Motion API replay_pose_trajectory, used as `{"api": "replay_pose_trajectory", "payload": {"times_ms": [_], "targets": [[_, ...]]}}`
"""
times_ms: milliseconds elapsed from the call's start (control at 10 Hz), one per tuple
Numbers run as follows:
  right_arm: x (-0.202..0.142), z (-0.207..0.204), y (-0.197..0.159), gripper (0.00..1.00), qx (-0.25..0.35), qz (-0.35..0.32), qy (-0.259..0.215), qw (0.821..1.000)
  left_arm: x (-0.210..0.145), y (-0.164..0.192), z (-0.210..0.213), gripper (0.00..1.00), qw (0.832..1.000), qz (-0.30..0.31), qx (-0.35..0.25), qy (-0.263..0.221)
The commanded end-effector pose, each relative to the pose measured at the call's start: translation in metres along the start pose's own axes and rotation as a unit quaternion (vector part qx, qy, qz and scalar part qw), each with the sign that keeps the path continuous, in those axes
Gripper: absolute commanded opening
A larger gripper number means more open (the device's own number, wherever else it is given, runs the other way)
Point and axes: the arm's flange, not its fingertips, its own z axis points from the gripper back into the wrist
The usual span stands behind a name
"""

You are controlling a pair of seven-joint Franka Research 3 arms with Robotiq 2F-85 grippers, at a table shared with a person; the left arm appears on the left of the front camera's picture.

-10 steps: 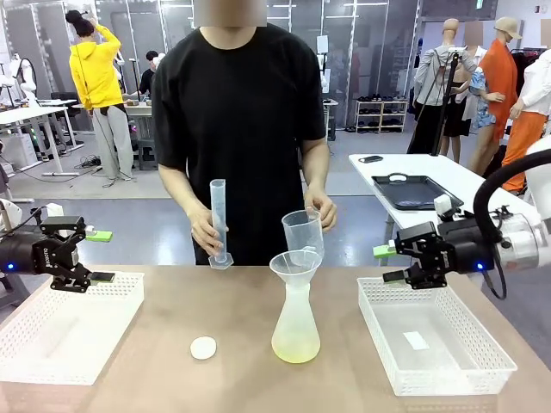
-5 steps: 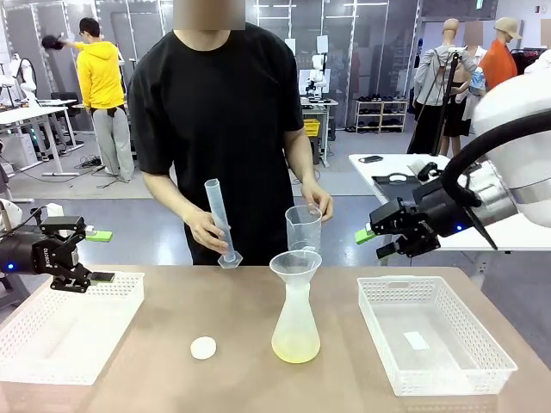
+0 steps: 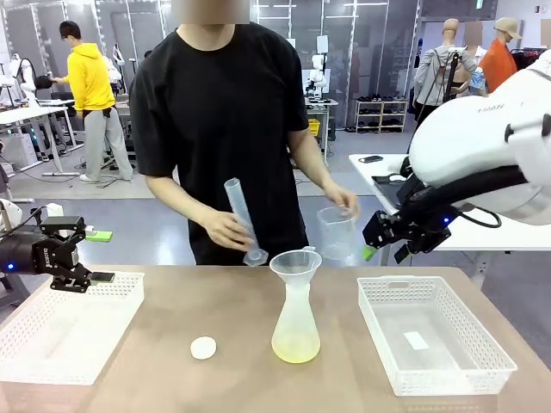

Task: Prepare the solutions needed for the experiment.
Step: Once the solution is in the Big flask , pick up the Plastic Funnel and place it back into the right Organizing basket.

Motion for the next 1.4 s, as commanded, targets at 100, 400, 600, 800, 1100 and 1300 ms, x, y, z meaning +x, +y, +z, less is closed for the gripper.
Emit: {"api": "replay_pose_trajectory", "payload": {"times_ms": [100,400,600,800,1100,1300], "targets": [[0.000,0.000,0.000,0.73,0.000,0.000,0.000,1.000,0.001,-0.002,-0.001,1.00,1.000,-0.009,-0.016,-0.006],[0.000,0.000,0.000,0.73,0.000,0.000,0.000,1.000,0.001,-0.002,-0.001,1.00,1.000,-0.009,-0.016,-0.006],[-0.001,0.003,0.001,0.73,0.001,-0.007,0.007,1.000,0.001,-0.002,-0.001,1.00,1.000,-0.009,-0.016,-0.006],[0.001,-0.001,0.040,0.73,-0.007,-0.035,0.047,0.998,0.001,-0.002,-0.001,1.00,1.000,-0.009,-0.016,-0.006],[0.019,-0.009,0.064,0.73,-0.037,-0.069,0.060,0.995,0.001,-0.002,-0.001,1.00,1.000,-0.009,-0.016,-0.006],[0.023,-0.019,0.083,0.73,-0.036,-0.086,0.074,0.993,0.001,-0.002,-0.001,1.00,1.000,-0.009,-0.016,-0.006]]}}
